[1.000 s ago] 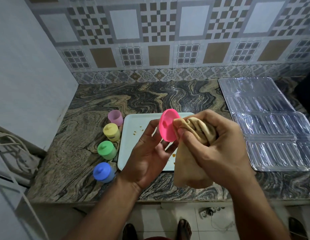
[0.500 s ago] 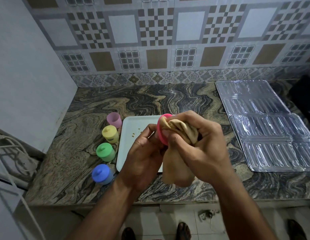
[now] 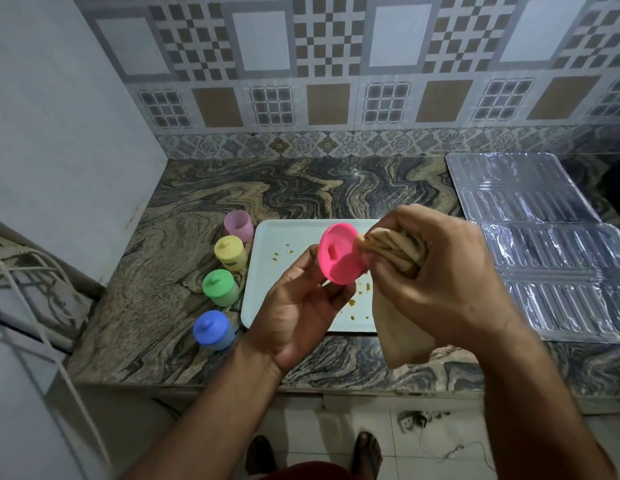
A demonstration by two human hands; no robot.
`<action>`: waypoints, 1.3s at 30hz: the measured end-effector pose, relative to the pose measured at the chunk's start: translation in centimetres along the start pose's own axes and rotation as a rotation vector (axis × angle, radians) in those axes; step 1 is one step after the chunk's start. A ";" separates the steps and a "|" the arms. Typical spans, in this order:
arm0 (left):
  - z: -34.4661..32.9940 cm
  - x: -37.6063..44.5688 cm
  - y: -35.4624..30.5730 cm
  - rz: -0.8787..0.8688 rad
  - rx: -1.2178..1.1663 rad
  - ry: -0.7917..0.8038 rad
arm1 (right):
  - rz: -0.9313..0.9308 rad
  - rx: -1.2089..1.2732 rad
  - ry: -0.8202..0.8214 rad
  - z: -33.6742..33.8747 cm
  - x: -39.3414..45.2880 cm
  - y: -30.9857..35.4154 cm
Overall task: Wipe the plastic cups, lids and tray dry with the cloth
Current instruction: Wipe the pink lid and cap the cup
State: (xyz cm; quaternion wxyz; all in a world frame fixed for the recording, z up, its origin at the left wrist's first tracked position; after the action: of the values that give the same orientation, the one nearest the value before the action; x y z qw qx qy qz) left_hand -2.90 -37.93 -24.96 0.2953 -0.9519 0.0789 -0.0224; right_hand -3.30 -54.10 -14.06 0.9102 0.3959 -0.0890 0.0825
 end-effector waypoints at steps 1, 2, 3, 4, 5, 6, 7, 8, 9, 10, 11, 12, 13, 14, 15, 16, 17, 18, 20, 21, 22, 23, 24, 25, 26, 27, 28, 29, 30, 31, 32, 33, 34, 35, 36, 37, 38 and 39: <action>0.0 0.0 0.0 0.000 0.009 0.001 | -0.004 -0.005 -0.001 -0.1 0.0 -0.1; 0.0 -0.1 0.0 0.003 0.025 0.004 | -0.011 -0.023 0.025 -0.4 0.1 -0.2; 0.0 -0.1 0.0 0.004 0.054 0.014 | -0.020 -0.048 0.072 -0.8 0.1 -0.3; -0.1 -0.1 0.0 0.000 0.092 0.026 | -0.032 -0.064 0.126 -1.2 0.1 -0.5; -0.2 0.0 0.0 -0.012 0.135 0.028 | -0.047 -0.051 0.180 -1.7 0.2 -0.9; -0.2 -0.1 -0.1 -0.026 0.170 0.020 | -0.071 0.010 0.239 -2.2 0.3 -1.3; 0.0 0.0 -0.2 -0.037 0.199 0.007 | -0.110 0.132 0.301 -2.7 0.4 -1.7; 0.2 0.1 -0.4 -0.042 0.219 0.002 | -0.159 0.306 0.358 -3.2 0.4 -2.2; 0.4 0.2 -0.5 -0.043 0.234 0.003 | -0.205 0.493 0.393 -3.7 0.4 -2.5; 0.7 0.3 -0.7 -0.046 0.248 0.003 | -0.248 0.666 0.405 -4.2 0.4 -2.8; 1.1 0.5 -0.8 -0.052 0.271 0.000 | -0.295 0.809 0.397 -4.9 0.4 -3.1; 1.5 0.7 -1.0 -0.059 0.296 -0.007 | -0.342 0.915 0.367 -5.6 0.3 -3.4; 1.8 0.8 -1.3 -0.066 0.321 -0.017 | -0.384 0.976 0.322 -6.1 0.4 -3.8; 2.1 1.0 -1.7 -0.080 0.347 -0.032 | -0.418 0.996 0.277 -6.6 0.4 -4.1; 2.7 1.4 -2.4 -0.102 0.382 -0.056 | -0.446 0.995 0.244 -7.2 0.7 -4.4; 3.0 1.5 -3.1 -0.125 0.427 -0.082 | -0.471 0.992 0.218 -7.5 0.6 -4.8; 3.6 2.0 -4.1 -0.162 0.505 -0.117 | -0.489 0.993 0.205 -7.8 0.7 -5.0; 4.7 2.7 -5.4 -0.209 0.617 -0.165 | -0.501 0.997 0.205 -8.1 0.8 -5.1; 7.5 4.5 -8.7 -0.317 0.928 -0.253 | -0.512 0.990 0.207 -8.8 1.2 -5.3; 9.1 5.5 -10.3 -0.364 1.096 -0.284 | -0.513 0.984 0.202 -9.1 1.3 -5.4; 10.6 6.6 -11.9 -0.395 1.253 -0.306 | -0.512 0.980 0.197 -9.4 1.7 -5.4; 11.8 7.6 -13.1 -0.403 1.399 -0.323 | -0.513 0.975 0.185 -9.5 1.8 -5.5; 13.1 8.8 -14.4 -0.394 1.527 -0.356 | -0.516 0.973 0.180 -10.0 2.2 -5.5; 14.4 9.9 -15.2 -0.370 1.628 -0.391 | -0.520 0.971 0.175 -10.3 2.5 -5.5; 15.6 11.0 -15.9 -0.343 1.703 -0.415 | -0.522 0.966 0.173 -10.7 2.7 -5.5; 16.7 12.1 -16.3 -0.317 1.763 -0.418 | -0.521 0.952 0.174 -11.1 2.9 -5.5; 17.7 13.1 -16.5 -0.292 1.810 -0.407 | -0.516 0.935 0.176 -11.5 3.1 -5.5; 18.7 14.0 -16.6 -0.266 1.847 -0.391 | -0.511 0.917 0.178 -11.9 3.2 -5.6; 19.6 14.8 -16.5 -0.242 1.871 -0.378 | -0.508 0.906 0.178 -12.2 3.4 -5.6; 20.4 15.4 -16.4 -0.216 1.887 -0.370 | -0.510 0.903 0.178 -12.5 3.5 -5.6; 21.0 16.0 -16.3 -0.193 1.900 -0.359 | -0.514 0.903 0.178 -12.9 3.6 -5.6; 21.6 16.5 -16.2 -0.175 1.918 -0.349 | -0.516 0.901 0.180 -13.1 3.7 -5.5; 22.1 17.0 -16.1 -0.162 1.938 -0.338 | -0.518 0.899 0.184 -13.4 3.9 -5.5; 22.5 17.3 -15.9 -0.150 1.955 -0.324 | -0.522 0.899 0.187 -13.7 3.9 -5.5; 22.9 17.6 -15.8 -0.131 1.965 -0.308 | -0.527 0.900 0.189 -13.9 4.0 -5.5; 23.1 17.8 -15.6 -0.113 1.975 -0.294 | -0.530 0.899 0.187 -14.0 4.1 -5.6; 23.3 17.9 -15.5 -0.099 1.981 -0.284 | -0.532 0.896 0.185 -14.1 4.1 -5.6; 23.5 18.0 -15.4 -0.088 1.986 -0.282 | -0.531 0.892 0.187 -14.1 4.2 -5.6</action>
State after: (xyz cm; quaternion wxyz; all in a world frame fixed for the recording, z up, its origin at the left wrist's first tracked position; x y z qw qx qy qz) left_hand 19.11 -15.25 -35.66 0.9613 -0.2704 -0.0466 0.0239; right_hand 3.33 -47.12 -26.51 0.6468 0.7448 0.1395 -0.0860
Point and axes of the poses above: each hand's wrist, its own x-axis towards the middle knuckle, its own z-axis out of the back of the hand, y = z × x, the point moved 4 cm from there along x, towards the middle knuckle, and after that the axes turned 13 degrees about -z, right-handed, at the moved point
